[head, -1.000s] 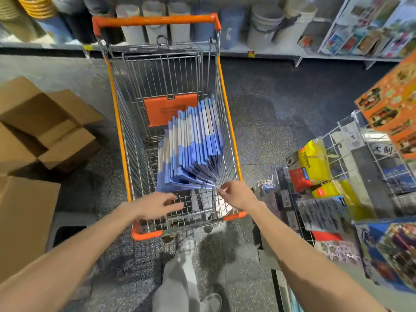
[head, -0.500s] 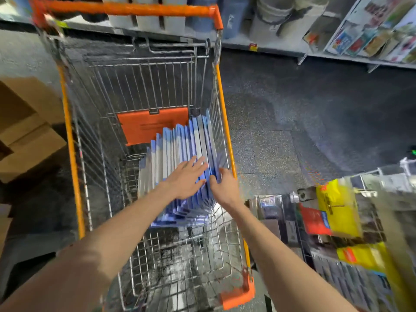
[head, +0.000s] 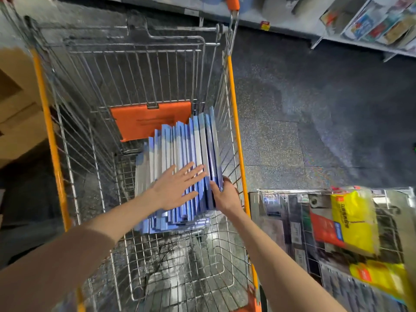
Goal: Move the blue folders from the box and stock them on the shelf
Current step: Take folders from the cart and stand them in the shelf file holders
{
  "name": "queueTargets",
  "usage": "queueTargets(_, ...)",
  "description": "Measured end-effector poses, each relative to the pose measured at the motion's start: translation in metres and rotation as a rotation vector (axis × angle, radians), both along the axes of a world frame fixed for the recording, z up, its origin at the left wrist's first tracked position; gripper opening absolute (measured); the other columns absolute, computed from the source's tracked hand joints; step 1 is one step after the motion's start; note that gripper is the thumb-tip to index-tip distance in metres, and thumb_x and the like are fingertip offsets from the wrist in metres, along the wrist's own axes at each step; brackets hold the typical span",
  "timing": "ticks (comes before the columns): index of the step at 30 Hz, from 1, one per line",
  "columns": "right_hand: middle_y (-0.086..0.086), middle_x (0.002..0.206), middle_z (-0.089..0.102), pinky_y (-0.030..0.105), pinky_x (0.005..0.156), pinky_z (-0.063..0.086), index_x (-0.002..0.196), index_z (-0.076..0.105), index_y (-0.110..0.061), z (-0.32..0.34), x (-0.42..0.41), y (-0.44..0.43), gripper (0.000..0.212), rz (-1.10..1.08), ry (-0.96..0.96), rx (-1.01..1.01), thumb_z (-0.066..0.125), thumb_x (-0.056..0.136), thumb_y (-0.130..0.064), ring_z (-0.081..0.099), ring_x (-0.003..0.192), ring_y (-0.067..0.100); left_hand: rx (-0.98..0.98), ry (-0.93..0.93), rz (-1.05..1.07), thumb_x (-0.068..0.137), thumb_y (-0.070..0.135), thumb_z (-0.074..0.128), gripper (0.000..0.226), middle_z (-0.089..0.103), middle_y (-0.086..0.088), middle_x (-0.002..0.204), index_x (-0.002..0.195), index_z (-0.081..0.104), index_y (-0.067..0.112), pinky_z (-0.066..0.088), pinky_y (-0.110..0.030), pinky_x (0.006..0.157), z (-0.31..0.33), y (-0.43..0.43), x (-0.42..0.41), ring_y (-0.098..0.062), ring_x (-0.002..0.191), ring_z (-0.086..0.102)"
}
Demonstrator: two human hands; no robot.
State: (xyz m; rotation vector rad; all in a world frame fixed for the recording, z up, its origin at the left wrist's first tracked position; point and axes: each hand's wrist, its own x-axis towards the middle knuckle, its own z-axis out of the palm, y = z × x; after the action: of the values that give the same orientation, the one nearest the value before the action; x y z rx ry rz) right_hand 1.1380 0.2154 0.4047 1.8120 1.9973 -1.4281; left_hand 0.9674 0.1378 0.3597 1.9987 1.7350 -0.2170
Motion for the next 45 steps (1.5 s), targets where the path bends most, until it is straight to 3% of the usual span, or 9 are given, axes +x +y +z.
queueTargets(3,0.014,0.118,0.065,0.028,0.086,0.047,0.133,0.051,-0.003,-0.005,-0.001,-0.003,0.037,-0.024,0.004,-0.007,0.044,0.105,-0.026,0.062,0.103,0.025,-0.025,-0.027,0.001,0.102,0.063,0.012,0.068,-0.03,0.012,0.162,0.153,-0.026,0.038,0.004,-0.055,0.125,-0.001,-0.006,-0.005,-0.017,0.151,-0.022)
queueTargets(7,-0.003,0.069,0.05,0.01,0.043,0.032,0.095,0.052,-0.01,-0.008,-0.001,-0.011,0.023,-0.024,0.006,-0.012,0.039,0.107,-0.025,0.045,0.057,0.008,-0.045,-0.032,0.001,0.101,0.063,0.013,0.07,-0.031,0.011,0.161,0.153,-0.027,0.037,0.004,-0.056,0.125,0.003,-0.011,-0.005,-0.018,0.151,-0.023)
queueTargets(12,-0.008,0.07,0.051,0.006,0.046,0.035,0.105,0.056,-0.012,-0.007,-0.001,-0.015,0.019,-0.008,0.053,0.031,0.046,0.105,-0.028,0.047,0.06,0.003,-0.048,-0.069,0.017,0.102,0.064,0.017,0.072,-0.031,0.013,0.161,0.153,-0.027,0.038,0.005,-0.057,0.125,0.0,-0.016,-0.006,-0.017,0.151,-0.024)
queueTargets(21,-0.005,0.062,0.048,0.024,0.052,0.034,0.093,0.058,-0.013,-0.014,-0.007,-0.018,0.023,-0.106,0.074,-0.067,0.048,0.104,-0.031,0.043,0.055,0.01,-0.068,-0.184,0.034,0.103,0.06,0.021,0.068,-0.03,0.018,0.161,0.155,-0.019,0.041,0.0,-0.057,0.123,-0.006,-0.015,-0.013,-0.015,0.151,-0.021)
queueTargets(24,0.001,0.065,0.053,0.027,0.057,0.038,0.082,0.057,-0.02,-0.015,-0.008,-0.021,0.026,-0.165,0.104,-0.099,0.048,0.104,-0.03,0.047,0.06,0.017,0.006,-0.392,0.225,0.106,0.05,0.031,0.056,-0.003,0.018,0.167,0.159,0.014,0.041,0.012,-0.056,0.124,-0.005,-0.015,-0.009,-0.015,0.155,0.007)
queueTargets(27,0.002,0.064,0.047,0.028,0.058,0.034,0.075,0.054,-0.02,-0.009,-0.009,-0.025,0.032,-0.189,0.142,-0.102,0.047,0.105,-0.029,0.041,0.06,0.017,0.157,-0.651,0.618,0.104,0.044,0.046,0.042,0.041,0.004,0.157,0.145,0.048,0.035,0.038,-0.048,0.116,0.002,-0.009,0.002,-0.03,0.122,0.063)
queueTargets(31,0.0,0.067,0.045,0.028,0.058,0.033,0.091,0.059,-0.002,0.009,-0.005,-0.028,0.035,-0.163,0.178,-0.044,0.042,0.106,-0.029,0.039,0.061,0.013,0.309,-0.655,0.938,0.099,0.039,0.058,0.033,0.061,0.0,0.137,0.129,0.061,0.027,0.029,-0.046,0.12,0.005,0.011,0.012,-0.023,0.147,0.035)
queueTargets(36,-0.003,0.071,0.048,0.032,0.063,0.034,0.083,0.051,-0.017,0.039,0.0,-0.033,0.03,-0.065,0.107,0.07,0.037,0.107,-0.027,0.041,0.062,0.012,0.201,-0.637,1.045,0.094,0.042,0.065,0.053,0.023,-0.003,0.166,0.142,0.052,0.026,0.014,-0.041,0.123,0.001,0.028,0.03,-0.024,0.155,0.005)
queueTargets(45,-0.006,0.061,0.042,0.031,0.055,0.022,0.077,0.04,-0.022,0.081,0.012,-0.027,0.03,-0.007,0.076,0.274,0.04,0.107,-0.021,0.036,0.053,0.009,0.174,-0.524,1.046,0.083,0.058,0.072,0.077,0.012,-0.004,0.167,0.146,0.042,0.026,0.019,-0.05,0.124,-0.014,0.034,0.044,-0.027,0.155,0.001)
